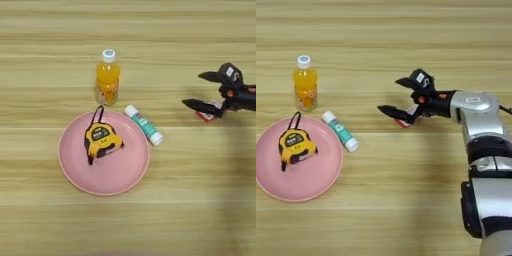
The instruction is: Move the objects on the table
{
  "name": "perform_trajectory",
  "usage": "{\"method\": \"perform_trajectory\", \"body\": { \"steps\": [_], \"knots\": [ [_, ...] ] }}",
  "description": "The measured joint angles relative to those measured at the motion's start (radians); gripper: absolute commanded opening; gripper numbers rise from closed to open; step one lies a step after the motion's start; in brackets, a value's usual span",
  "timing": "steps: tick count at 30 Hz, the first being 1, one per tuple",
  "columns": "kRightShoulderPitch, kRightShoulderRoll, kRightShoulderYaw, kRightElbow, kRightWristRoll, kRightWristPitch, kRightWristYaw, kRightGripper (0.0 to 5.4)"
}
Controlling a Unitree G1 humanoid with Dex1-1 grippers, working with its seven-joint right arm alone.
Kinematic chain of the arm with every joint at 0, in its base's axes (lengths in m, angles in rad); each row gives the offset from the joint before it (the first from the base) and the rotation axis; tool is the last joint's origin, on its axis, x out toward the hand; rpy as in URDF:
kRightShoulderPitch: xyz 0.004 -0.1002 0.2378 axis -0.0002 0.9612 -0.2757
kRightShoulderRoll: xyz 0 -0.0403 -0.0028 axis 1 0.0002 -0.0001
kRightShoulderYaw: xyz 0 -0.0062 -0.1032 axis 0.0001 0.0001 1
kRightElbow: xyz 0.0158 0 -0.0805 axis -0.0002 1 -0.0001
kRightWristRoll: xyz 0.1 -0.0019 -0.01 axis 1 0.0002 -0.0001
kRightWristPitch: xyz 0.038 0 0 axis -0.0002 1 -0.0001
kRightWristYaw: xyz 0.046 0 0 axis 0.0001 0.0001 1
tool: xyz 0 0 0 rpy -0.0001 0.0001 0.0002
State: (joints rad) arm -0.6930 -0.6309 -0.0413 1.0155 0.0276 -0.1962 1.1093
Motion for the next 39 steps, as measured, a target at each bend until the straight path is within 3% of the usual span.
{"method": "perform_trajectory", "body": {
  "steps": [5,11,39],
  "knots": [
    [-0.033,-0.032,-0.023,0.117,-0.005,-0.032,-0.016,5.38],
    [-0.041,-0.035,-0.028,0.190,-0.020,-0.030,-0.035,5.38],
    [-0.081,0.043,-0.022,0.320,-0.119,0.054,-0.250,5.38]
  ]
}}
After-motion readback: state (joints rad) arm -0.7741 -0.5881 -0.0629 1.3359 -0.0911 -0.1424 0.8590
